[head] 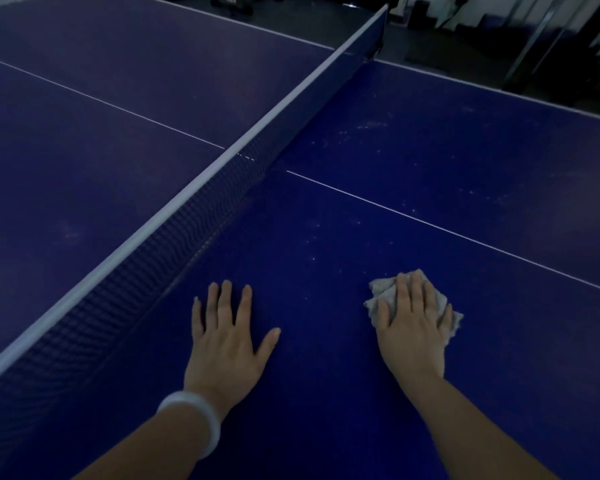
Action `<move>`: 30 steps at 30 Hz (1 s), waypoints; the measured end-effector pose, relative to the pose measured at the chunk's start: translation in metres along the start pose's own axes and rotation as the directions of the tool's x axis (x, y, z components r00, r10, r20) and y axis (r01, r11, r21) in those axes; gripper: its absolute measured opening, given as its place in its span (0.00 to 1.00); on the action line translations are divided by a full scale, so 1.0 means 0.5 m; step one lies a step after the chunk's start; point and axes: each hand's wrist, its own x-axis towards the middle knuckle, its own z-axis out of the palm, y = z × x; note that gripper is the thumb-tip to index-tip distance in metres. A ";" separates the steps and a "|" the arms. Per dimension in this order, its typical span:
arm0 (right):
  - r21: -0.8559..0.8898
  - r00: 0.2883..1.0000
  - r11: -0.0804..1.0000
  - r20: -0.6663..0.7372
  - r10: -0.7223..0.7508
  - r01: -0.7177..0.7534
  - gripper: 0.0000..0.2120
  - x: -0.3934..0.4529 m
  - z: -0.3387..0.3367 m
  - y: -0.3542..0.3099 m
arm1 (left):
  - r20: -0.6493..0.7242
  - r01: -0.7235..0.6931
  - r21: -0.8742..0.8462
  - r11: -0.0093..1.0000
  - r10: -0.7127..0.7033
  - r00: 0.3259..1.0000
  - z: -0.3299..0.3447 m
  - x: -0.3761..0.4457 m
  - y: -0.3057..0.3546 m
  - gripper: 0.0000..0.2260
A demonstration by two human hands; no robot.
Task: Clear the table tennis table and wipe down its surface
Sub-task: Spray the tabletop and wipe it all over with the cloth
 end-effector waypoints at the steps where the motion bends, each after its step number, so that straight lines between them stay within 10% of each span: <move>1: 0.018 0.998 0.998 0.017 0.055 -0.055 0.29 0.027 -0.002 -0.002 | -0.009 -0.003 -0.015 1.000 0.003 1.000 0.003 -0.001 -0.002 0.41; 7: 0.154 0.927 0.915 0.098 0.362 -0.373 0.30 0.189 -0.028 -0.077 | -0.015 -0.012 -0.066 0.998 0.011 1.000 0.001 0.002 -0.002 0.40; 13: 0.107 0.976 0.976 0.088 -0.198 0.189 0.26 0.232 -0.016 -0.120 | 0.002 -0.021 -0.062 0.998 0.021 1.000 -0.001 0.005 -0.007 0.39; 19: 0.143 0.926 0.925 0.197 0.323 -0.353 0.31 0.309 -0.044 -0.128 | 0.016 -0.029 -0.083 0.996 0.030 0.999 -0.003 0.003 -0.005 0.38; 25: 0.150 0.957 0.985 0.264 -0.122 0.084 0.31 0.326 -0.016 -0.411 | 0.006 -0.032 -0.069 0.997 0.032 0.999 0.006 0.009 -0.004 0.39; 30: 0.108 0.849 0.866 0.172 -0.500 0.488 0.27 0.182 0.020 -0.465 | -0.011 -0.011 -0.054 0.999 0.010 1.000 0.004 0.009 -0.006 0.39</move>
